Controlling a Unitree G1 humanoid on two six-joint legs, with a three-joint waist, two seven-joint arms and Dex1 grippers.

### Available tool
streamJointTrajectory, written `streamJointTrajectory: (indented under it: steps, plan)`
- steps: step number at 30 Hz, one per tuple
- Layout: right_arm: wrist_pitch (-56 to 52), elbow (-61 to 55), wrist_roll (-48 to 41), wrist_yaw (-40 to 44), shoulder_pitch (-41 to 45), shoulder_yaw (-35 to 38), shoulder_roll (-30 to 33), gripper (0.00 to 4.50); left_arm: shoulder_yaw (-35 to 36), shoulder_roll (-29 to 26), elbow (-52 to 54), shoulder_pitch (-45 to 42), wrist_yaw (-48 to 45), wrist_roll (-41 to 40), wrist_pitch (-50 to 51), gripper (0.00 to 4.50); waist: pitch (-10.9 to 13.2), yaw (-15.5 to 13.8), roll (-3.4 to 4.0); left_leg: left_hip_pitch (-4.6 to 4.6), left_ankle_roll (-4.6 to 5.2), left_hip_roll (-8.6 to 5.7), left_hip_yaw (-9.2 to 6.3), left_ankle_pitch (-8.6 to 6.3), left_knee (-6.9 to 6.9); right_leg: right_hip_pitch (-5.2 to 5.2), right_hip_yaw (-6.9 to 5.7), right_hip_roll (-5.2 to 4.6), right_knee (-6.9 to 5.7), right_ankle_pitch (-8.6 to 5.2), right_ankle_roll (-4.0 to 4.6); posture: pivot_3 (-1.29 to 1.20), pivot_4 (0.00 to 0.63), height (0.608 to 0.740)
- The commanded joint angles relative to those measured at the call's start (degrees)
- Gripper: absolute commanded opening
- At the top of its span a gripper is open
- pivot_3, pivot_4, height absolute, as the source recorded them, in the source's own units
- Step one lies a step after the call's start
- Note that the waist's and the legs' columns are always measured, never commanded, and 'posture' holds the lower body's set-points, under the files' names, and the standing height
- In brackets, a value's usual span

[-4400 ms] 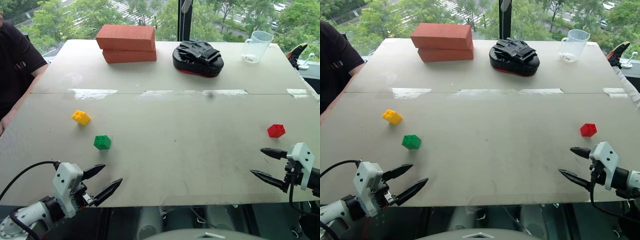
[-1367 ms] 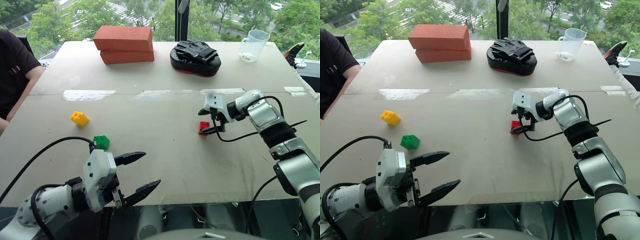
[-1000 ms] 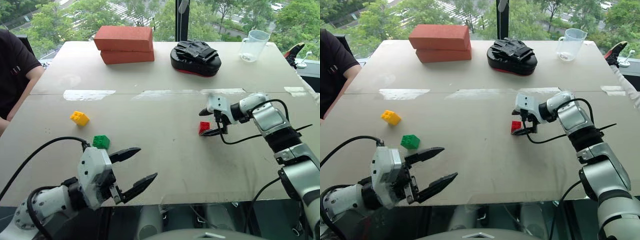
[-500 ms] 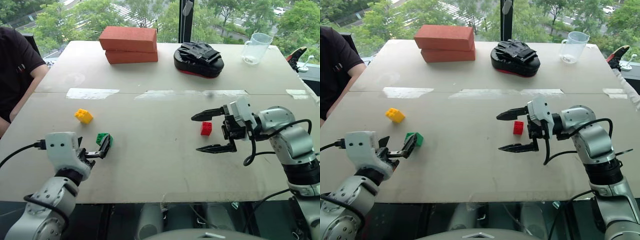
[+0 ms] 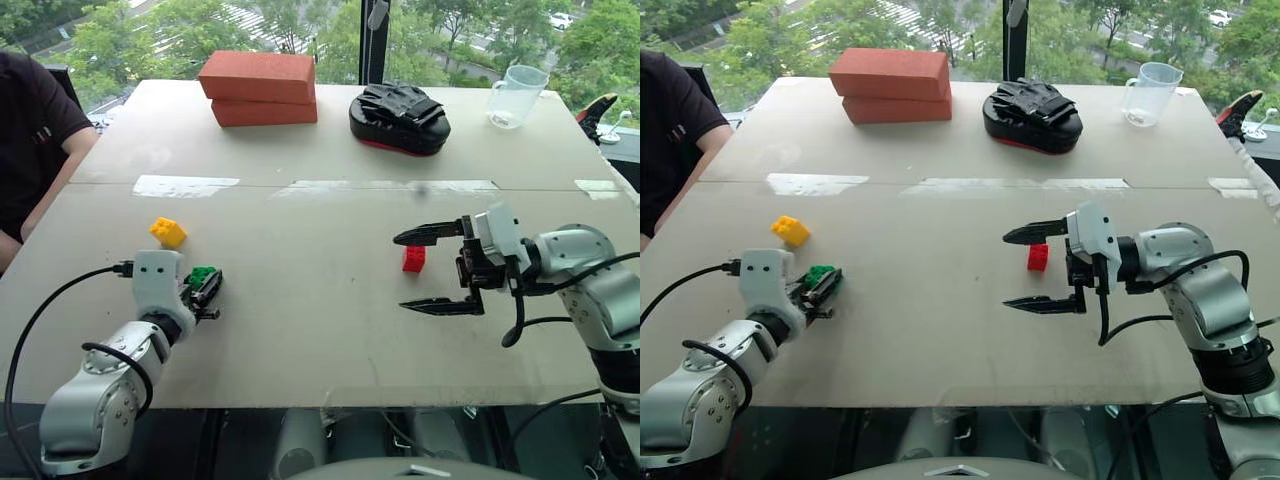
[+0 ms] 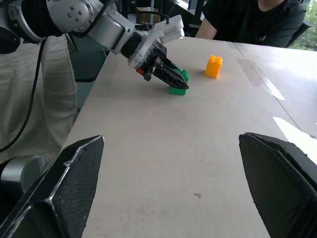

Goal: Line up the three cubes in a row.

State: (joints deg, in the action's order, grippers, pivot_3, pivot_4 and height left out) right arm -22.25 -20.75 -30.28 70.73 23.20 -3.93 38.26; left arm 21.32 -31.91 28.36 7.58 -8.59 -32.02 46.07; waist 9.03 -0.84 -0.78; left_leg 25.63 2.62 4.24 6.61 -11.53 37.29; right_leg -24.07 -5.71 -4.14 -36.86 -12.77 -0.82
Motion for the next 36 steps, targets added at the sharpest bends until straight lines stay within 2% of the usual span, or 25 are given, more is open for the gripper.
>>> streamJointTrajectory:
  steps: [1, 5, 7, 10, 13, 16, 21, 25, 36]
  plan:
    - [-0.1, -4.2, -0.9, -2.8, -1.8, 3.0, 1.2, 4.50, 0.3, -1.4, 0.2, -2.0, -5.8, -1.3, -2.9, 1.29, 0.0, 0.0, 0.00, 0.00, 0.00, 0.00, -0.02, 0.00, 0.00, 0.00, -0.01, -0.01, 0.00, 0.00, 0.00, 0.00, 0.150, 0.740]
    - [-0.8, -7.7, -1.7, -9.1, -6.8, 6.3, 0.6, 4.50, -3.3, -6.4, -2.0, -9.2, -21.2, -3.3, -8.0, 1.29, 0.0, -0.5, -0.09, 0.05, -0.01, 0.00, -0.13, 0.00, 0.01, 0.01, -0.14, -0.06, 0.00, -0.01, 0.00, 0.00, 0.150, 0.740]
    - [-0.7, -8.9, -0.8, -11.7, -9.8, 7.9, 0.9, 4.50, -8.6, -9.5, -6.3, -13.6, -30.0, -0.8, -12.4, 1.29, 0.0, -0.6, -0.04, 0.05, -0.01, -0.02, -0.12, 0.00, 0.02, 0.01, -0.17, -0.08, 0.00, -0.01, 0.00, 0.00, 0.150, 0.740]
    - [-3.6, -11.3, -1.2, -13.6, -15.0, 10.6, 3.8, 4.50, -17.7, -13.2, -15.5, -22.8, -49.0, -0.1, -17.3, 1.29, 0.0, -0.4, -0.02, 0.05, 0.00, -0.05, 0.03, 0.00, 0.01, 0.02, -0.07, -0.09, 0.00, 0.00, -0.01, 0.00, 0.150, 0.740]
    - [-4.4, -13.3, -1.7, -15.6, -20.4, 14.4, 5.3, 4.50, -27.5, -12.7, -29.7, -34.0, -64.1, 6.6, -27.4, 1.29, 0.0, -1.2, -0.04, 0.11, 0.01, -0.14, -0.01, 0.00, 0.04, 0.01, -0.19, 0.04, 0.05, -0.03, -0.04, 0.00, 0.150, 0.740]
    - [-4.8, -15.1, -2.2, -17.2, -23.1, 16.6, 5.7, 4.50, -32.7, -9.4, -43.4, -42.6, -72.2, 11.5, -35.7, 1.29, 0.0, -1.1, -0.04, 0.05, 0.25, -0.09, 0.14, 0.14, 0.02, 0.01, 0.01, 0.09, 0.05, -0.10, -0.19, 0.00, 0.150, 0.740]
    - [-7.3, -19.2, -4.0, -20.5, -27.1, 19.2, 5.7, 4.50, -36.8, -2.1, -62.8, -53.0, -77.1, 19.0, -48.6, 1.29, 0.0, -0.6, -0.11, 0.10, 0.28, -0.09, 0.09, 0.15, 0.05, -0.02, 0.00, 0.17, 0.01, -0.07, -0.26, 0.00, 0.150, 0.740]
    - [-9.1, -22.3, -5.2, -21.9, -31.3, 22.3, 6.5, 4.50, -38.1, 2.5, -74.2, -59.9, -79.2, 23.4, -54.7, 1.29, 0.0, -1.3, -0.18, 0.22, 0.37, -0.14, 0.05, 0.10, 0.13, -0.02, -0.01, 0.14, 0.03, 0.02, -0.40, 0.00, 0.150, 0.740]
    - [-10.3, -23.7, -7.6, -23.0, -33.1, 24.6, 8.0, 4.50, -37.1, 8.1, -88.6, -67.4, -78.6, 29.7, -62.6, 1.29, 0.1, -1.0, -0.26, 0.22, 0.45, -0.14, 0.01, 0.06, 0.18, -0.01, 0.00, 0.13, 0.03, 0.02, -0.44, 0.00, 0.150, 0.740]
